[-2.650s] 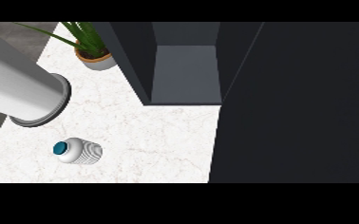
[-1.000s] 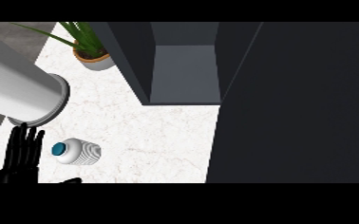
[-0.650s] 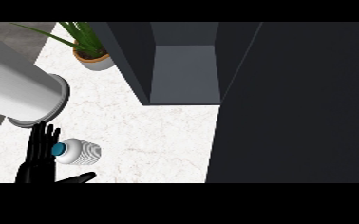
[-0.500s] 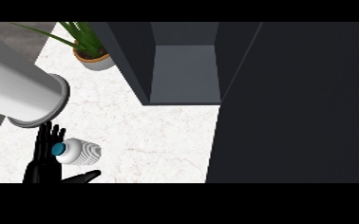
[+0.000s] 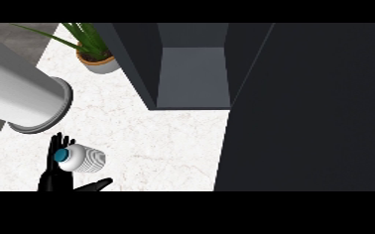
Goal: Pick up the bottled water, place it into the cabinet and close the cabinet
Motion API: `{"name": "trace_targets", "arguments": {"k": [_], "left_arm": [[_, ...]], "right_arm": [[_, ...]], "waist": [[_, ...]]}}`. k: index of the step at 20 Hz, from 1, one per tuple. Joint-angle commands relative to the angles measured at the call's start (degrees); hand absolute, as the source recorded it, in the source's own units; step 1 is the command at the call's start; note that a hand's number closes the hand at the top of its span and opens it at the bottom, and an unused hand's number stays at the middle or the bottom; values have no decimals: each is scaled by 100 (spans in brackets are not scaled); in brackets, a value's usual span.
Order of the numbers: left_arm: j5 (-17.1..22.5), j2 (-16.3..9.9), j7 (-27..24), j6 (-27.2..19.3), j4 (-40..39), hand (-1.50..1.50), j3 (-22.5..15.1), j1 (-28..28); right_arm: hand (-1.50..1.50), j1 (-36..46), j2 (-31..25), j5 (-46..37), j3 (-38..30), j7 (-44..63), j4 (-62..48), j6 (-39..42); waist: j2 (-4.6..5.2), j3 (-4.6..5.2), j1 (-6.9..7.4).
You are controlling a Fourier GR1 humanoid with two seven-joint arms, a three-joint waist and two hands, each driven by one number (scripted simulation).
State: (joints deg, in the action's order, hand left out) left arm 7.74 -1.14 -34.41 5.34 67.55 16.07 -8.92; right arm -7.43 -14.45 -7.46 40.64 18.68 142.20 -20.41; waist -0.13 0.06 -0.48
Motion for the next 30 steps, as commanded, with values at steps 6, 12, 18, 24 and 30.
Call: {"name": "trace_targets", "arguments": {"k": [6,12,18,24,30], "left_arm": [[40,-197,-1001,152,-1695,-150,293,580],[131,-1,-1279,181,-1797,-150,190,743],[392,-217,-1680,824,-2375,150,329,901],[600,-241,-1514,938,-2304,150,278,1034],[835,-140,-1529,1260,-2127,150,216,912]], "right_arm": [[-150,182,-30,-484,46,371,633,-47],[-150,-3,-101,-760,452,328,550,-188],[-150,-28,-29,-1171,830,517,602,-510],[-150,2,-135,-542,187,156,335,-284],[-150,-26,-339,-569,259,375,729,-288]], "waist": [[7,2,8],[0,-1,2],[-8,5,-13],[4,-5,21],[-5,-5,19]]}}
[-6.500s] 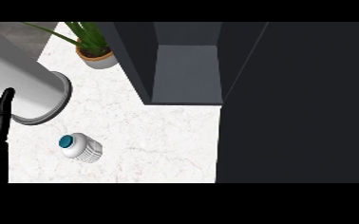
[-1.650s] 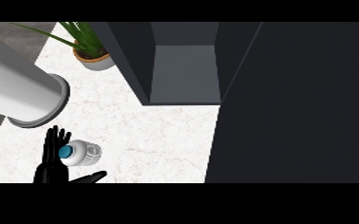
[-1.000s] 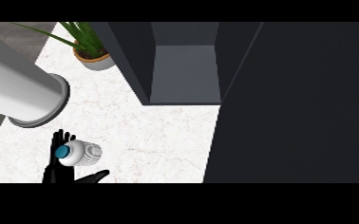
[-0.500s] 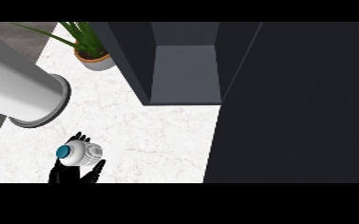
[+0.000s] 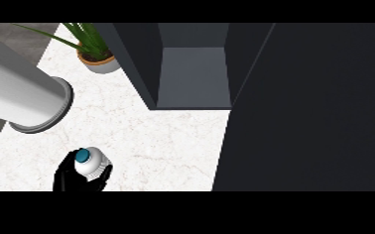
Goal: Pick up the bottled water, place it into the cabinet and close the cabinet
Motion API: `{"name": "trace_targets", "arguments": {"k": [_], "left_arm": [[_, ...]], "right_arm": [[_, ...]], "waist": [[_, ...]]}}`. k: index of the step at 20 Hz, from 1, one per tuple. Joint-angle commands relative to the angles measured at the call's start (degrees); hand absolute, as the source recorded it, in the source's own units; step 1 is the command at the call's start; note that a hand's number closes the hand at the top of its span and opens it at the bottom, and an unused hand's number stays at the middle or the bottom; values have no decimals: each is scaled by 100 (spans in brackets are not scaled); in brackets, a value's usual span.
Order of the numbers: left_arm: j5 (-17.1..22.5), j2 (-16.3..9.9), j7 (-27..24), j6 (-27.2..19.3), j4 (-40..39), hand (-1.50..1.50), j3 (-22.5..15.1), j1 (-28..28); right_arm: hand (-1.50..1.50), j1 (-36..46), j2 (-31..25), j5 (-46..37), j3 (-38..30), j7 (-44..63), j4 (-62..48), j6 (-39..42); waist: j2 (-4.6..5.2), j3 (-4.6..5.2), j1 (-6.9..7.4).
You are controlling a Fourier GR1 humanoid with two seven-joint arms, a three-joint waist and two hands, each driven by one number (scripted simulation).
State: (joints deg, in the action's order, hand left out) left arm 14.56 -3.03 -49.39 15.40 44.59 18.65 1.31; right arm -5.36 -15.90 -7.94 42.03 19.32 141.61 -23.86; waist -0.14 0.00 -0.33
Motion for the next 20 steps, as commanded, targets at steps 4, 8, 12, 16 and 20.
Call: {"name": "trace_targets", "arguments": {"k": [4,8,12,16,20], "left_arm": [[-235,289,-215,-151,-147,150,-541,200],[-193,297,386,-547,61,150,-942,489],[381,300,66,-1079,785,150,-1823,-60],[145,300,730,-867,1489,150,-1752,-285],[241,301,1617,-969,2833,150,-2080,-797]], "right_arm": [[-150,-235,-189,-676,318,168,487,-68],[-150,-100,-124,-872,587,265,525,-123],[-150,-235,-457,-223,-53,-102,529,79],[-150,-603,-461,-577,410,-172,747,-148],[-150,-278,-398,-434,156,-166,357,-55]], "waist": [[-2,5,-20],[-8,6,-24],[-8,-3,16],[-13,-3,7],[-10,-4,44]]}}
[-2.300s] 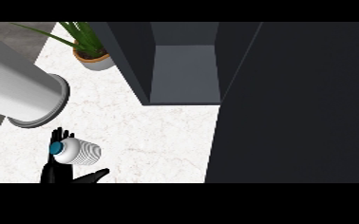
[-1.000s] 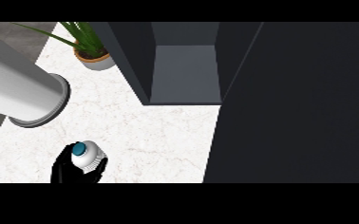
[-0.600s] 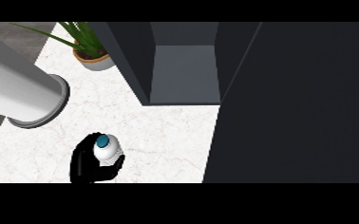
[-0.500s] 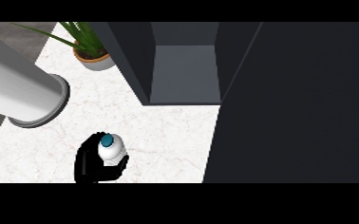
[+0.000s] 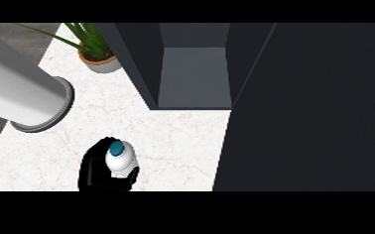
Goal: Pick up the bottled water, place it into the cabinet and close the cabinet
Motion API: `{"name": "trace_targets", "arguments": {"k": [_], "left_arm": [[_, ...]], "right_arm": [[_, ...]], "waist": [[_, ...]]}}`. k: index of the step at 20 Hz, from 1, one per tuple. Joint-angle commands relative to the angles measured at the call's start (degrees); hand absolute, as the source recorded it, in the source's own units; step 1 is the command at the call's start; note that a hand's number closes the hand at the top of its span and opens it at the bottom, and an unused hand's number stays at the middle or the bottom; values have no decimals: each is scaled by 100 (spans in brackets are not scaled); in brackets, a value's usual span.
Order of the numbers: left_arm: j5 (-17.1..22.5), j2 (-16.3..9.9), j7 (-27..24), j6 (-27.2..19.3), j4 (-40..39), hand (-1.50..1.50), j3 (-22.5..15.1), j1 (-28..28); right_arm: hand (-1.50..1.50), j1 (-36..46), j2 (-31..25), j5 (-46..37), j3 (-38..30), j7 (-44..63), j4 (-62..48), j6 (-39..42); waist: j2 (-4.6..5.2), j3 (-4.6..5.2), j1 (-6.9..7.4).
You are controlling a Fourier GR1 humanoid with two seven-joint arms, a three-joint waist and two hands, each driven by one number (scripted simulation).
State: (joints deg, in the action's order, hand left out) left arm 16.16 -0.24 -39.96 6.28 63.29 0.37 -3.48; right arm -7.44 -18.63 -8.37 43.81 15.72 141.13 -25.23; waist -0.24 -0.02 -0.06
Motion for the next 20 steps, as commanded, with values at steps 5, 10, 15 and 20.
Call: {"name": "trace_targets", "arguments": {"k": [5,10,15,20], "left_arm": [[570,23,1333,-742,1458,150,-924,-95],[392,-40,1439,-1119,2077,150,-1109,-174],[145,23,1754,-2090,2647,150,-1802,51],[168,23,2184,-2819,2762,150,-2189,518]], "right_arm": [[-150,-42,-331,153,-554,138,591,247],[-150,-40,-21,-477,147,239,585,-14],[-150,-64,-12,-131,-91,-75,217,54],[-150,-105,-36,-391,121,235,525,-16]], "waist": [[12,-3,-2],[5,2,-6],[13,1,-1],[10,2,-20]]}}
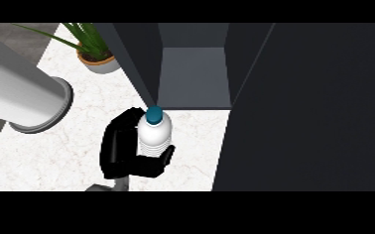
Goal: Pick up the bottled water, place it into the cabinet and close the cabinet
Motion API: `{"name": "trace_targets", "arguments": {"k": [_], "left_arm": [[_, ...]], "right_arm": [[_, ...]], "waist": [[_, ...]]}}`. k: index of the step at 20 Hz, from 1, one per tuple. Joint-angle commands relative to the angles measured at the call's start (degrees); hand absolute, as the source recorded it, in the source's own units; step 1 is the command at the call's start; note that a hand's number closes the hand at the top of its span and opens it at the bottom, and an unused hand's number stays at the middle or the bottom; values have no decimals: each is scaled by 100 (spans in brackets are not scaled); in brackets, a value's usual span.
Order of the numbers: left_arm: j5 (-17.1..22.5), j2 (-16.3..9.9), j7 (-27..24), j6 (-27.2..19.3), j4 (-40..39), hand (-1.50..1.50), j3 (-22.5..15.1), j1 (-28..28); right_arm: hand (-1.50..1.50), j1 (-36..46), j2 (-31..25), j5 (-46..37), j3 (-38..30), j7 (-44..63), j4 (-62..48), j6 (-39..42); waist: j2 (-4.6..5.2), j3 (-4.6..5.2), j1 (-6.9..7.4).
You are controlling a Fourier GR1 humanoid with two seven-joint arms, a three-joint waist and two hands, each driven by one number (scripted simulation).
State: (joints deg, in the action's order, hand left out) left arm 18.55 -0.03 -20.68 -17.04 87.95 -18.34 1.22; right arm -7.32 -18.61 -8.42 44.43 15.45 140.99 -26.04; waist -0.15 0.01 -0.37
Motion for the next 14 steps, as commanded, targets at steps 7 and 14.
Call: {"name": "trace_targets", "arguments": {"k": [7,14], "left_arm": [[123,2,531,-1370,-463,150,-481,1612],[23,2,909,-1854,-1210,150,-59,2839]], "right_arm": [[-150,-139,-137,-291,-79,12,426,71],[-150,-281,-354,-208,49,212,868,94]], "waist": [[11,0,-37],[9,0,-90]]}}
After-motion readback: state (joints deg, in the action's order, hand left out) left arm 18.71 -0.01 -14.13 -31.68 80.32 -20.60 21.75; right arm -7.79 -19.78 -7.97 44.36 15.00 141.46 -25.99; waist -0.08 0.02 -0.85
